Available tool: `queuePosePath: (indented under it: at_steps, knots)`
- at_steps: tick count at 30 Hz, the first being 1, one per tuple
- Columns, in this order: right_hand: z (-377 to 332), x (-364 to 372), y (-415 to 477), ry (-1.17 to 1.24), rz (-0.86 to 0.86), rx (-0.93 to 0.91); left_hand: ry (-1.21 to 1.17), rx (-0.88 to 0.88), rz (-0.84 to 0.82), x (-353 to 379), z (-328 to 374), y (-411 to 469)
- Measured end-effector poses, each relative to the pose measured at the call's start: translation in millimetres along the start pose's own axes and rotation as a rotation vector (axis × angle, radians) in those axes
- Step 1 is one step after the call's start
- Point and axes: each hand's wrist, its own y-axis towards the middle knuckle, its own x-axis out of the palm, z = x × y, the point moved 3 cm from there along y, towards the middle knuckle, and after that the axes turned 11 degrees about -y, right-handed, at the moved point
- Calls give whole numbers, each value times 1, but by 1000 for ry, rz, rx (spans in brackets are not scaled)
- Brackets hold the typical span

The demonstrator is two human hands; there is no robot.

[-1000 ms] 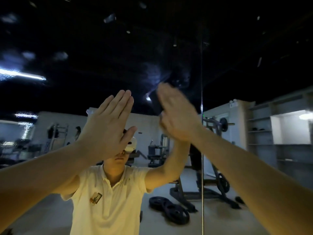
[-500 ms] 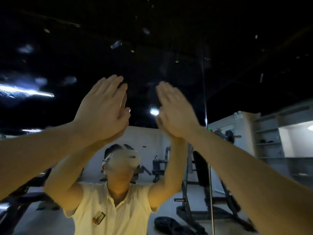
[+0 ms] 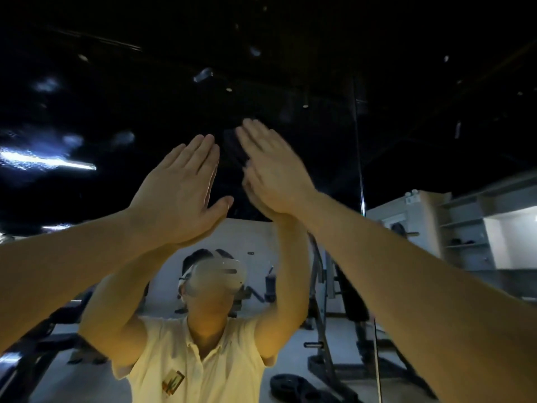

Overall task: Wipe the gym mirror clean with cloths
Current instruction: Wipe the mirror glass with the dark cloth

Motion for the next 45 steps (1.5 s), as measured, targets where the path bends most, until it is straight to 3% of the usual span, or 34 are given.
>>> queuePosePath:
  at_steps: [6, 10, 13, 20, 24, 27, 29, 33, 35, 37, 40, 43, 45]
  knots:
    - [99, 12, -30, -42, -60, 559, -43, -26, -13, 2, -1, 3]
    - [76, 14, -16, 36, -4, 663, -61, -23, -40, -3, -1, 4]
    - [22, 11, -4, 69, 80, 511, -92, -34, -47, -15, -3, -3]
    - [-119, -7, -33, 288, 87, -102, -219, -174, 249, -21, -37, -95]
    - [-167, -13, -96, 261, 3, -497, -178, -93, 203, -20, -50, -133]
    - [-160, -5, -112, 79, 20, -736, -146, -72, 119, -14, -56, -145]
    - [-133, 2, -77, -25, 38, -571, -146, -90, 68, -5, -57, -150]
    - [-56, -5, -12, 106, 69, 179, -128, -85, 39, 2, -55, -157]
    - [-65, -5, -7, 179, 88, 322, -109, -72, 33, 0, -56, -159]
    - [-111, -7, -27, 171, 134, 245, -98, -47, 25, 0, -59, -160]
    - [-189, -11, -98, 195, 108, -228, -106, -27, 28, 1, -64, -165]
    - [-196, -5, -130, 151, 37, -655, -118, -5, 36, 1, -67, -167]
    - [-168, 1, -105, 27, 38, -593, -125, -6, 37, 1, -66, -168]
